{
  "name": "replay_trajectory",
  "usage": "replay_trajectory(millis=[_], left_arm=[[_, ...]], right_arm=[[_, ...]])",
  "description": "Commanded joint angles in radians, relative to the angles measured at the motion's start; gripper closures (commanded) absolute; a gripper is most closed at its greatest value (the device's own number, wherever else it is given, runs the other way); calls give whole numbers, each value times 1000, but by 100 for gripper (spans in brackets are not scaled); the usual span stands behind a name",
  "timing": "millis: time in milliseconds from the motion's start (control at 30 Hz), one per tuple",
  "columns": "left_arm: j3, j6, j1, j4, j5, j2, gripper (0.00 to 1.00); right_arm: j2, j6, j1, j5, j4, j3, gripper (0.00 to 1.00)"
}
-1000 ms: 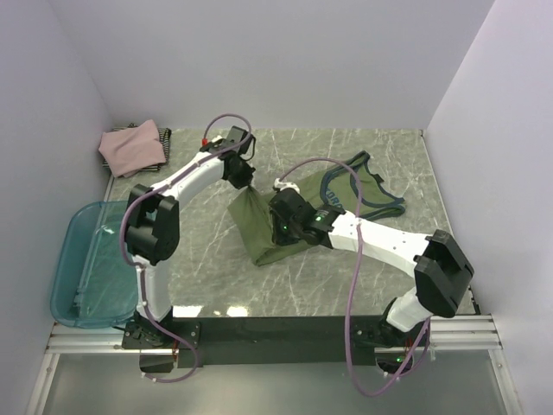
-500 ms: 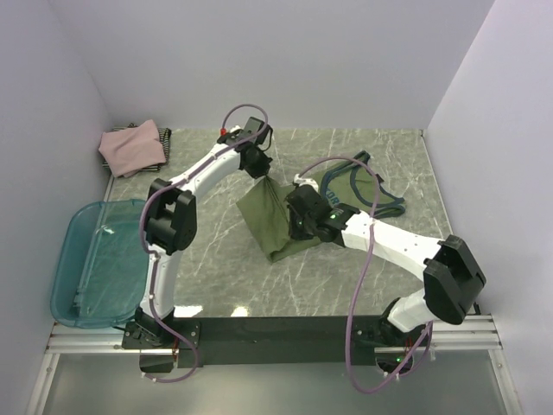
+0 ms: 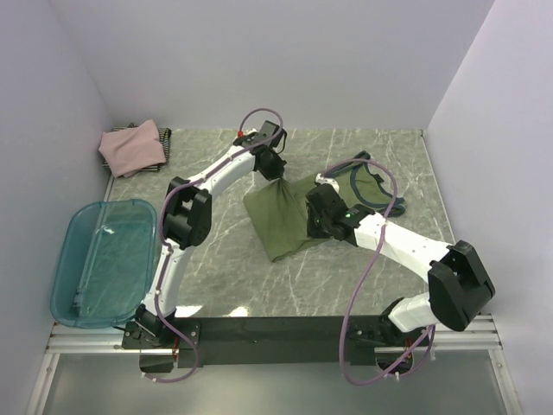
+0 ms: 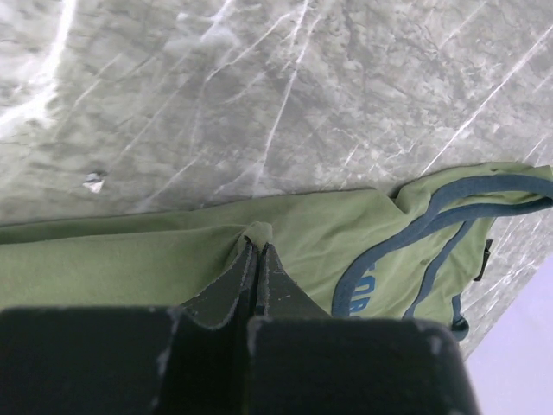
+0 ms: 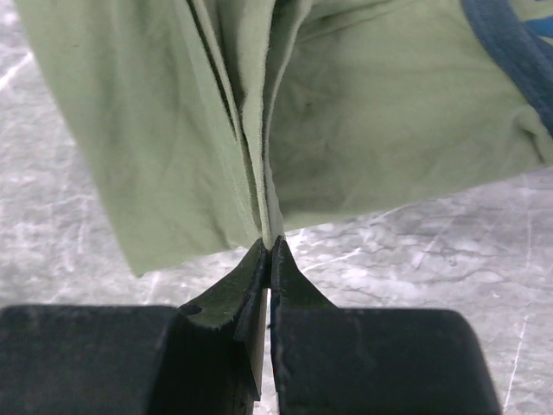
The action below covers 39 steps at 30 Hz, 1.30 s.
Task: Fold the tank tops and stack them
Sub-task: Fold the tank top
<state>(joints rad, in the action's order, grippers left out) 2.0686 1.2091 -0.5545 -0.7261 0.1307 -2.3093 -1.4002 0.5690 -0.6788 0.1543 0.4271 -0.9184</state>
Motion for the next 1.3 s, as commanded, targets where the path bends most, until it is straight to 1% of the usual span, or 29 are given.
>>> replay_trajectory(millis=[0, 333, 600, 767, 1033, 1167, 1267], left_arm=[[50, 3, -4, 60, -11, -7, 99], [39, -5, -10, 132, -46, -24, 99], [53, -14, -13, 160, -66, -12, 99], [96, -11, -25, 155, -82, -51, 99], [119, -14, -33, 203, -121, -97, 99], [137, -34, -50, 255, -149, -134, 99], [114, -31, -59, 296, -161, -145, 99]], right_arm=[[27, -17, 22, 5, -33, 29, 100], [3, -9, 54, -16, -73, 69, 100], [33, -20, 61, 22, -16, 21, 100], [59, -24, 90, 33, -4, 30, 100], [56, -29, 136, 22, -17, 59, 100], [49, -12, 151, 31, -36, 98, 100], [46, -8, 170, 36, -45, 115, 100]])
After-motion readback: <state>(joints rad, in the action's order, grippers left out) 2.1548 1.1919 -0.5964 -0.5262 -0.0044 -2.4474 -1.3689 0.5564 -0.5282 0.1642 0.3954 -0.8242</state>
